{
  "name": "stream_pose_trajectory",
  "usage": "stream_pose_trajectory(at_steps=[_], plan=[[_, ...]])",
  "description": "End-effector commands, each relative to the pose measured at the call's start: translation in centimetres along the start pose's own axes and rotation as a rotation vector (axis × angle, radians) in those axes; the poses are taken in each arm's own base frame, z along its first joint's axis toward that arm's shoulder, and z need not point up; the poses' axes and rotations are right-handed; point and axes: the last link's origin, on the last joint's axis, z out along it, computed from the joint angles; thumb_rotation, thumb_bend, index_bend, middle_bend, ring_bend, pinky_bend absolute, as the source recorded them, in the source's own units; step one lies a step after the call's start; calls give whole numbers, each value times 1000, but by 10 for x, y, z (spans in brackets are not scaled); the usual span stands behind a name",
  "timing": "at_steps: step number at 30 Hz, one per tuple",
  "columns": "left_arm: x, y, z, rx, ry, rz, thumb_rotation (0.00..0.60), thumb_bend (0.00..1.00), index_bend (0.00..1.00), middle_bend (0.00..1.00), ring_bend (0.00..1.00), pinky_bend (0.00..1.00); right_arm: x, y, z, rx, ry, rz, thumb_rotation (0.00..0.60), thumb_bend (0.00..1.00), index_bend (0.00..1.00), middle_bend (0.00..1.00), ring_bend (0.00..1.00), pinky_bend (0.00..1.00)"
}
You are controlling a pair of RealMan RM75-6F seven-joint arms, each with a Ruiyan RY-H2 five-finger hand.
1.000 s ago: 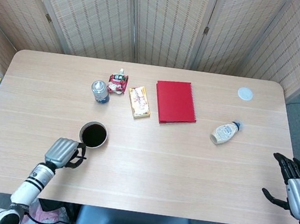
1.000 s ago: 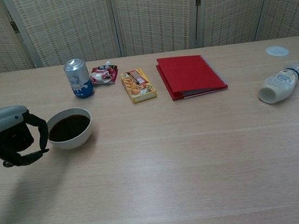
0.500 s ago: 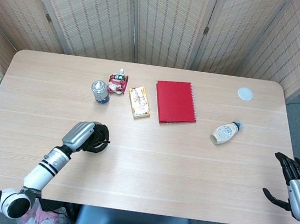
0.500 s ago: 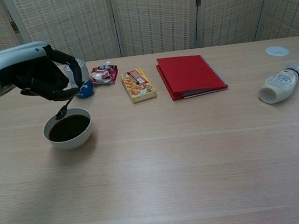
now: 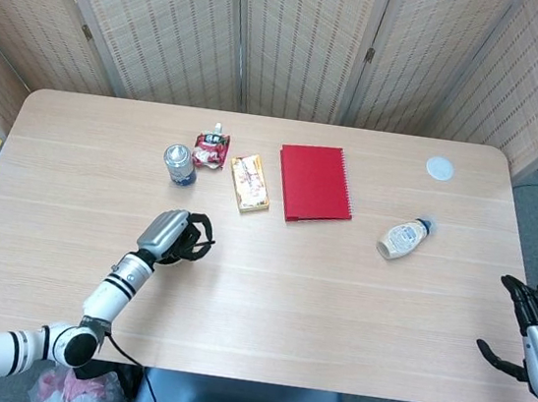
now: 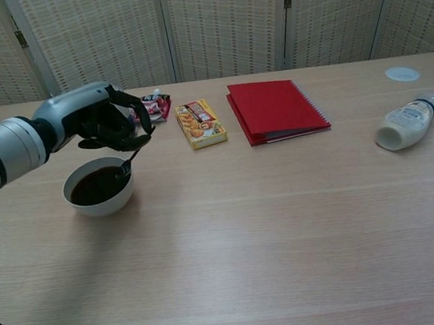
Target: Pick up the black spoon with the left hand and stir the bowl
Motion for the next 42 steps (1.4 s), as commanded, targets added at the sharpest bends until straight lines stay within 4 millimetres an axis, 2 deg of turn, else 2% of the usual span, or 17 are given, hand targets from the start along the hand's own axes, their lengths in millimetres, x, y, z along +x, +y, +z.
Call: stream_pose_trajectory(at_steps=[1, 16, 26, 35, 42], plan=[[-7, -5, 7, 21, 0, -10, 600, 505, 692, 945, 882, 1000, 0, 0, 0, 0, 0, -1, 600, 133, 0, 90, 133, 79], [-6, -45, 18, 129, 55, 0, 600, 505, 697, 945, 882, 1000, 0, -1, -2, -1, 0, 0, 600, 129, 0, 90, 133, 79], [2, -60, 4, 157, 48, 20, 600, 505, 703, 945, 882, 1000, 0, -2, -3, 2, 2, 1, 600, 128, 0, 90, 133, 79], [1, -60, -10, 146, 29, 30, 600, 505, 704, 945, 882, 1000, 0, -2, -6, 1, 6, 4, 600, 127, 0, 90, 135, 79], [-9, -49, -1, 126, 12, 23, 600, 505, 704, 945, 882, 1000, 1, 0, -7, -3, 10, 6, 600, 127, 0, 90, 137, 79]])
